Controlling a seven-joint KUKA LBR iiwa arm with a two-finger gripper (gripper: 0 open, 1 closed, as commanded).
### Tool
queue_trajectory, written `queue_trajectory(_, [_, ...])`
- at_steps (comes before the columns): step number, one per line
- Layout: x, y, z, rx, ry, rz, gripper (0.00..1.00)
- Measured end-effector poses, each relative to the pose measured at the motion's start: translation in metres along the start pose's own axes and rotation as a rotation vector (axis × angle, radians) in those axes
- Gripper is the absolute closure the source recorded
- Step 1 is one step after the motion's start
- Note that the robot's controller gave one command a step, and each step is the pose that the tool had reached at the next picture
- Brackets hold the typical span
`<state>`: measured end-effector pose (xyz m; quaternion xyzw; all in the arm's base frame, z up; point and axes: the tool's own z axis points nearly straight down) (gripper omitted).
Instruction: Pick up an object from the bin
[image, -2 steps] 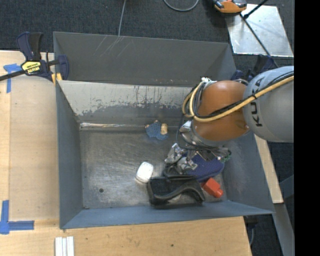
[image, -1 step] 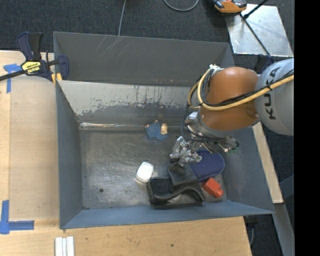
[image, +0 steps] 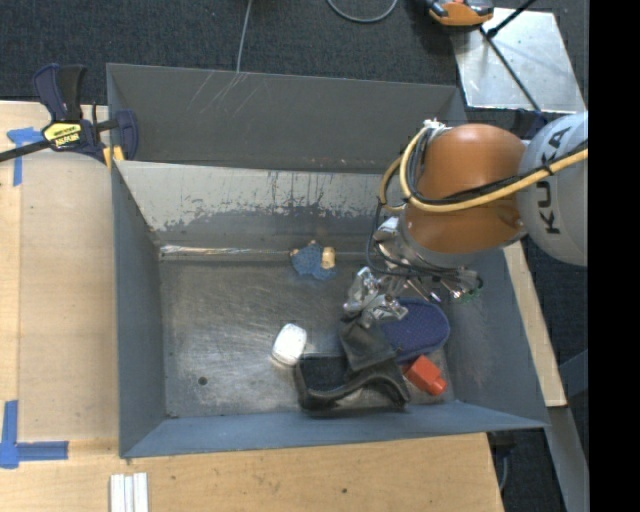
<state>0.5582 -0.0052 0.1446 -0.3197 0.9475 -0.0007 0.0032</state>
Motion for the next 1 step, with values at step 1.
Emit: queue_trajectory(1, [-0.0012, -0.0009, -0.0116, 0.000, 0.000, 0.004, 1.00])
